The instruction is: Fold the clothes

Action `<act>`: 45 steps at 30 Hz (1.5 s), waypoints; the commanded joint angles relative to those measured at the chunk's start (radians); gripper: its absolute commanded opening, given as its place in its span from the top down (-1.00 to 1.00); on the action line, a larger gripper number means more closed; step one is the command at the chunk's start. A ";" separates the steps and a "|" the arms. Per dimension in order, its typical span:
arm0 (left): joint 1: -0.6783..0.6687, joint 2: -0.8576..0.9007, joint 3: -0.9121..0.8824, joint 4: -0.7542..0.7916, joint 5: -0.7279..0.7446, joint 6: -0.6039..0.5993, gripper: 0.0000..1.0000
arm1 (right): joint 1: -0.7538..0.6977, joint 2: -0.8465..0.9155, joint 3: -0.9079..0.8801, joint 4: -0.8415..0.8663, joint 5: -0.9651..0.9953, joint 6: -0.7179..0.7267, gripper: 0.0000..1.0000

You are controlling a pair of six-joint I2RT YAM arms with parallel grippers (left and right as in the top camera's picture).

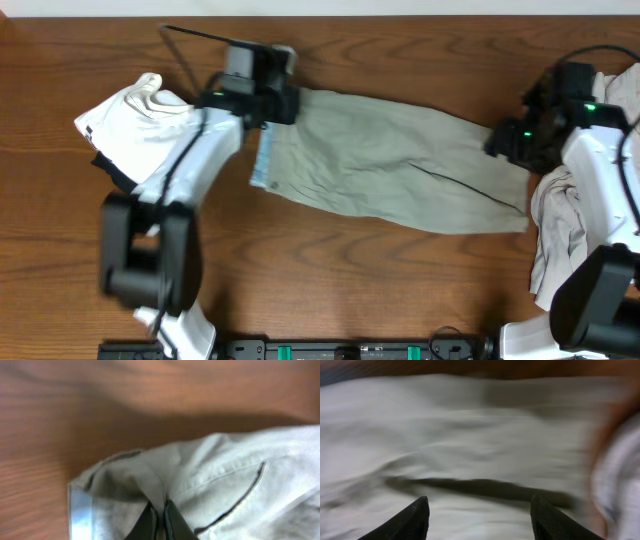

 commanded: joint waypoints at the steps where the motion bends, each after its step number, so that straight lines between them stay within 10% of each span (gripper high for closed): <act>1: 0.029 -0.097 0.013 -0.072 -0.014 0.030 0.88 | -0.085 0.000 0.010 -0.010 0.035 0.012 -0.26; 16: 0.030 -0.135 0.012 -0.151 -0.043 0.065 0.88 | -0.151 0.224 0.005 0.087 -0.141 -0.091 0.04; 22: 0.030 -0.135 0.012 -0.160 -0.043 0.065 0.88 | -0.131 0.292 0.005 0.194 -0.286 -0.108 0.51; 36: 0.030 -0.136 0.012 -0.163 -0.043 0.065 0.88 | -0.113 0.355 0.004 0.302 -0.274 -0.142 0.27; 45: 0.030 -0.138 0.012 -0.166 -0.043 0.065 0.87 | -0.110 0.353 0.005 0.332 -0.422 -0.158 0.85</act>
